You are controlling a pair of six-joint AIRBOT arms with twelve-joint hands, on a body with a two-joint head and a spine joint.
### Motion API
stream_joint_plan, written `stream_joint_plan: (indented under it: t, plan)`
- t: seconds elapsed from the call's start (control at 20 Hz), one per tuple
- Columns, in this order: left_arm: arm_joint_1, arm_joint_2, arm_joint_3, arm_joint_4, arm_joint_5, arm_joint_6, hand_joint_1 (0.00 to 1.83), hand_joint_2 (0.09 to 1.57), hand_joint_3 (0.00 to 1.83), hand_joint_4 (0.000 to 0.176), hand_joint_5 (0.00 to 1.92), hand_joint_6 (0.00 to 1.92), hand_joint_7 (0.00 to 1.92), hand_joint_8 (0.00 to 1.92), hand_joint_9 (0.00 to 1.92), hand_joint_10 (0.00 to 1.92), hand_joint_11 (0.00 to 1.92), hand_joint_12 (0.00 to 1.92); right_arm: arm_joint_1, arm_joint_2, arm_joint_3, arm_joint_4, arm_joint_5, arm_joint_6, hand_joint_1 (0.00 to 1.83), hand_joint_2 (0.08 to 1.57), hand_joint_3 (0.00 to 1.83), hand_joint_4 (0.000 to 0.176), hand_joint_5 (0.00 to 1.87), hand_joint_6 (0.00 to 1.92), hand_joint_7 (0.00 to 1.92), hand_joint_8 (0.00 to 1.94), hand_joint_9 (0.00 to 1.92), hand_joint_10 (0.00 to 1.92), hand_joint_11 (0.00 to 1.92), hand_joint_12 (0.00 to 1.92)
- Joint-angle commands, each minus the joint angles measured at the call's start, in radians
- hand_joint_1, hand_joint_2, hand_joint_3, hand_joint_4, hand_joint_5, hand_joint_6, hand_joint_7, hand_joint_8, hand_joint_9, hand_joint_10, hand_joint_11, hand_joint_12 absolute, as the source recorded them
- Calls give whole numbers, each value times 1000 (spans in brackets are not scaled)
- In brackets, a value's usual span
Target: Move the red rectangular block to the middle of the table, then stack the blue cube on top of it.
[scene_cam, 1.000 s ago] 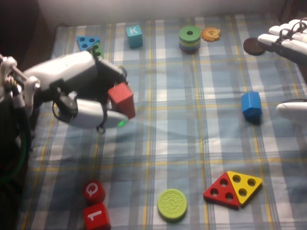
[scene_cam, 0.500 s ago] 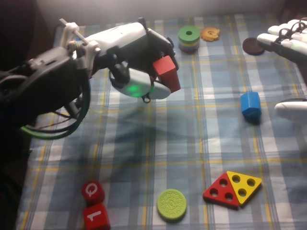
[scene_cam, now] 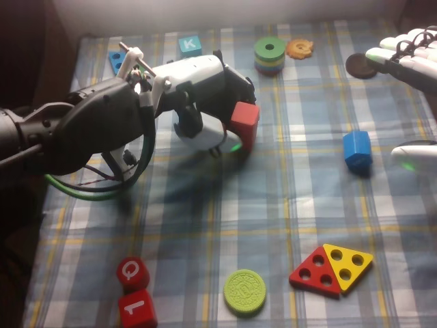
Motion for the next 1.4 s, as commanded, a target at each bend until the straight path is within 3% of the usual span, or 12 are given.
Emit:
stream_joint_plan:
  t: [0.0,0.1,0.15,0.2,0.4,0.45,0.55,0.65,0.8,0.9,1.0,1.35]
  plan:
    - [-8,7,-8,17,-106,-3,940,1112,0,31,489,229,366,652,21,1442,0,1921,5,-2,5,5,122,11,312,1189,0,0,0,0,0,0,0,0,0,0]
    - [-2,33,-46,43,-132,-3,867,1065,0,132,301,20,207,131,0,632,0,1230,5,-2,5,5,122,13,327,1192,1,8,0,0,0,0,0,0,0,0]
    - [0,43,-60,49,-141,-3,832,1055,0,158,216,6,118,32,0,246,0,408,5,-2,5,5,122,14,330,1196,3,7,0,0,0,0,0,0,0,0]
    - [4,58,-77,59,-157,-3,825,1022,0,161,148,7,23,6,0,48,0,81,5,-2,5,5,122,14,334,1192,1,12,0,0,0,0,0,0,0,0]
    - [23,140,-164,95,-232,-3,752,989,0,162,1,0,0,0,0,0,0,0,5,-2,5,5,122,19,369,1178,0,7,0,0,0,0,0,0,0,0]
    - [36,179,-205,109,-272,-3,761,987,0,167,0,0,0,0,0,0,0,0,5,-2,5,2,122,22,370,1175,0,16,0,0,0,0,0,0,0,0]
    - [57,245,-276,155,-352,-43,796,988,0,132,0,0,0,0,0,0,0,0,5,-2,6,-2,119,25,332,1176,0,54,0,0,0,0,0,0,0,0]
    - [85,309,-324,225,-438,-163,620,1045,17,140,0,0,0,0,0,0,0,0,5,-15,15,-5,102,31,382,1165,0,53,0,0,0,0,0,0,0,0]
    - [163,405,-373,332,-641,-470,527,1330,36,72,0,0,0,0,0,0,0,0,11,-63,54,-11,63,64,450,1162,0,12,0,0,41,15,30,13,40,21]
    - [199,436,-391,349,-729,-553,725,1349,19,19,0,0,0,0,0,0,0,0,20,-90,75,-2,35,64,544,1143,0,0,92,19,179,26,123,109,1,790]
    - [227,458,-410,351,-789,-568,728,1332,5,16,0,0,0,0,0,0,0,0,28,-119,101,15,10,64,660,1125,0,0,174,43,266,35,190,204,0,1185]
    - [254,472,-419,327,-818,-568,465,1353,7,37,0,0,0,0,0,0,0,0,42,-173,153,64,-30,57,709,1166,4,0,369,66,454,69,0,1060,0,1448]
